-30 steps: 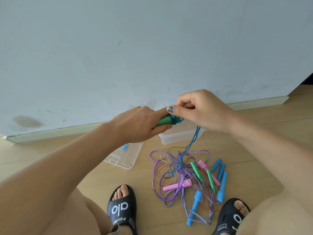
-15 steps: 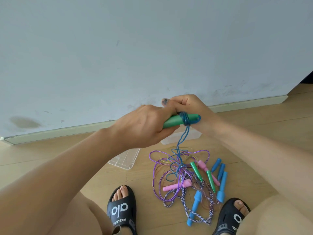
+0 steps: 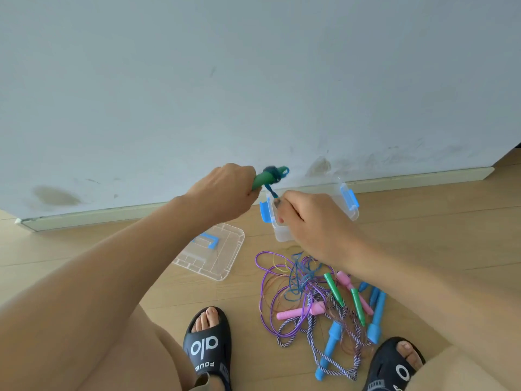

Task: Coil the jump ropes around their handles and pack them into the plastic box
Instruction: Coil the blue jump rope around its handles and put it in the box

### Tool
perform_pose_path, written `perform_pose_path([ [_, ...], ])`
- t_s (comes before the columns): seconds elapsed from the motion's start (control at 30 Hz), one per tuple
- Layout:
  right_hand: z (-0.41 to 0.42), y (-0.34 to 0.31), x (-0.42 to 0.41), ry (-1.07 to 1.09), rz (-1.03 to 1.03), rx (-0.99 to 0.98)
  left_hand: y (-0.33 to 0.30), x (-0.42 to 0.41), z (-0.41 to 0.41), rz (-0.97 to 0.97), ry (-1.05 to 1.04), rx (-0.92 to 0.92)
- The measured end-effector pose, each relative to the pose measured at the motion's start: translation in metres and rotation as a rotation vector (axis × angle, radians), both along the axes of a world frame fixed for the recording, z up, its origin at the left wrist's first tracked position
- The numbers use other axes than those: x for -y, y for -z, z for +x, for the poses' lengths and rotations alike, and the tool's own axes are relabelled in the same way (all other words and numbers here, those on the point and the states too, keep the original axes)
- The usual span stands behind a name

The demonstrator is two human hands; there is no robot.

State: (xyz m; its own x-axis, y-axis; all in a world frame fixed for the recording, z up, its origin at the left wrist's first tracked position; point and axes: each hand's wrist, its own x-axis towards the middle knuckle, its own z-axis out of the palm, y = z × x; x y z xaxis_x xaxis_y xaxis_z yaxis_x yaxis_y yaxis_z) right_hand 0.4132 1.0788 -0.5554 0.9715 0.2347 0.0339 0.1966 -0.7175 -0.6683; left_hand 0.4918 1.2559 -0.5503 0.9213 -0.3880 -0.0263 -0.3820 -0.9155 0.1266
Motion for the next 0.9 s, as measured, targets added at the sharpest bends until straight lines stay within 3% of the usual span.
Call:
perform_pose_path([
  [0.1, 0.013, -0.014, 0.009, 0.035, -0.076, 0.145, 0.006, 0.009, -0.006, 0.139, 0.155, 0.054],
  [0.23, 0.027, -0.027, 0.027, 0.047, -0.074, 0.197, 0.009, 0.020, -0.008, 0.209, 0.262, 0.120],
  [0.53, 0.041, -0.033, 0.040, -0.013, 0.007, 0.142, -0.002, 0.030, -0.023, 0.215, 0.365, 0.115],
  [0.63, 0.046, -0.028, 0.042, -0.034, 0.042, 0.040, -0.005, 0.036, -0.035, 0.196, 0.449, 0.117],
  [0.8, 0.045, -0.014, 0.036, -0.088, 0.412, -0.336, -0.017, 0.026, -0.044, -0.101, 0.445, 0.126],
  [0.9, 0.041, -0.003, 0.023, 0.048, 0.393, -0.388, -0.020, 0.021, -0.043, -0.358, 0.302, 0.036],
])
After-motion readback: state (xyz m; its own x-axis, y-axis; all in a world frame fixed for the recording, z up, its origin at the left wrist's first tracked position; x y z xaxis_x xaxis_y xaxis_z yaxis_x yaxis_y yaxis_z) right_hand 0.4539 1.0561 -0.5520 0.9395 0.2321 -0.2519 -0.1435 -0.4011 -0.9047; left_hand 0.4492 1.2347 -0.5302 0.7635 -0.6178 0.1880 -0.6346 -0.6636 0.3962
